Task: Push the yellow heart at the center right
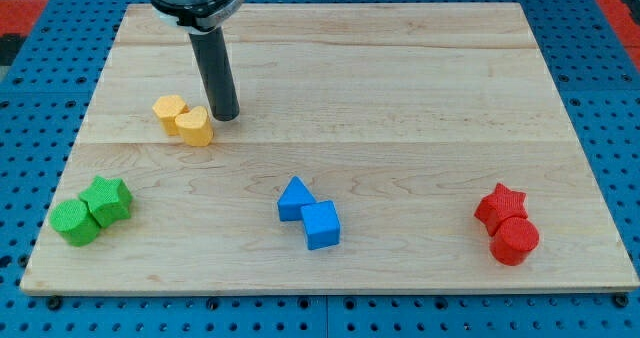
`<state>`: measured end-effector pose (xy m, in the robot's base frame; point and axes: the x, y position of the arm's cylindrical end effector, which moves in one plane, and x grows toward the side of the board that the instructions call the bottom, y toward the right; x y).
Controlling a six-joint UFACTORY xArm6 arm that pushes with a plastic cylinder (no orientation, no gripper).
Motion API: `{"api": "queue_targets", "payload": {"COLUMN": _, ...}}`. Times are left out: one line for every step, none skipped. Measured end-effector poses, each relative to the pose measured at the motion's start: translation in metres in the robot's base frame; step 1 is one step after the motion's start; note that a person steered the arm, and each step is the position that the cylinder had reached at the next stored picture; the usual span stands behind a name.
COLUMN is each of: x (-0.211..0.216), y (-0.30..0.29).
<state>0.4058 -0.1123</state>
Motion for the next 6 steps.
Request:
{"api": "queue_targets", "payload": {"x": 0.019, "y": -0.014}}
{"api": "queue_targets", "payload": {"x": 0.030, "y": -0.034}}
{"api": "queue_targets", "payload": {"x": 0.031, "y": -0.035}}
{"api": "queue_targets", "payload": {"x": 0.031, "y": -0.015}}
{"api": "queue_targets", "payload": {"x": 0.044, "y": 0.002}}
{"api": "queue_targets", "payload": {"x": 0.071, "y": -0.001}}
